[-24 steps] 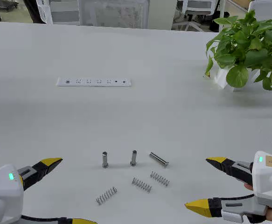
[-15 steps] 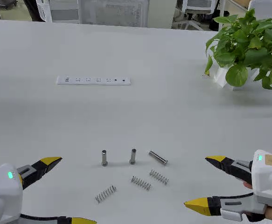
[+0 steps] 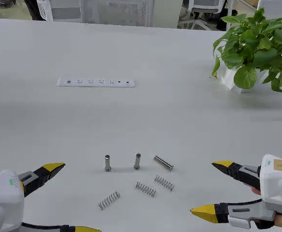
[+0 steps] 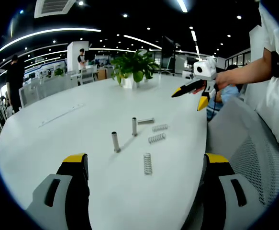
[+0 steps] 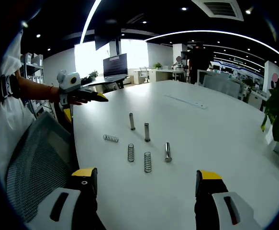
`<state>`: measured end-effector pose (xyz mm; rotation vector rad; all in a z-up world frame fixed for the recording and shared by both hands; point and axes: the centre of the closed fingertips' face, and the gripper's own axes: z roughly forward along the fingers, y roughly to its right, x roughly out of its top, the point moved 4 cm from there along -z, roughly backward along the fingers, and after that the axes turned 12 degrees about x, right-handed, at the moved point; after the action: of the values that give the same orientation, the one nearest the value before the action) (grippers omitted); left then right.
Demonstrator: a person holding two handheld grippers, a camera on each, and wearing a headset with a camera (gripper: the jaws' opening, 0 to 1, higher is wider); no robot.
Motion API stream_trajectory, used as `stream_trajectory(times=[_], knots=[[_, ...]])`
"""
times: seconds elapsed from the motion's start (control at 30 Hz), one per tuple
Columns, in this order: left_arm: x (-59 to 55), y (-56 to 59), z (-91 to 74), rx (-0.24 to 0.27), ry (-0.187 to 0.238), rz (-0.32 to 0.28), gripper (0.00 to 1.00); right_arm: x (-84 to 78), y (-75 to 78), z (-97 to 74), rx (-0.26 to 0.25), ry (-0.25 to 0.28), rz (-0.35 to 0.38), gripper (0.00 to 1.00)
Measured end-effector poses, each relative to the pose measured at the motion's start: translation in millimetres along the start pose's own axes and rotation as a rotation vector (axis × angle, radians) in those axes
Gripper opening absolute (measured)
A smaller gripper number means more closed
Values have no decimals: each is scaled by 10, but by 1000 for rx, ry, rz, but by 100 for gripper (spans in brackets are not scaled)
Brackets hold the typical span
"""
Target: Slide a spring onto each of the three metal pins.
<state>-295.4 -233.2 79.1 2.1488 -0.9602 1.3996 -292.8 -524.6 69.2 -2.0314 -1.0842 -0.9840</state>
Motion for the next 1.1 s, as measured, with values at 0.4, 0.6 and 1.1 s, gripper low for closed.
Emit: stream_trajectory(times=[0.4,0.6,1.1], knots=[[-3,-6,25,-6,2,-5,99,73,42,10,4,-8,-11,83],[-1,-8,27,-6,4,-9,99,115,81,33,11,-16,-18,82],[-68,-24,42,1,3,-36,99,321,197,184,34,-33,-55,79]])
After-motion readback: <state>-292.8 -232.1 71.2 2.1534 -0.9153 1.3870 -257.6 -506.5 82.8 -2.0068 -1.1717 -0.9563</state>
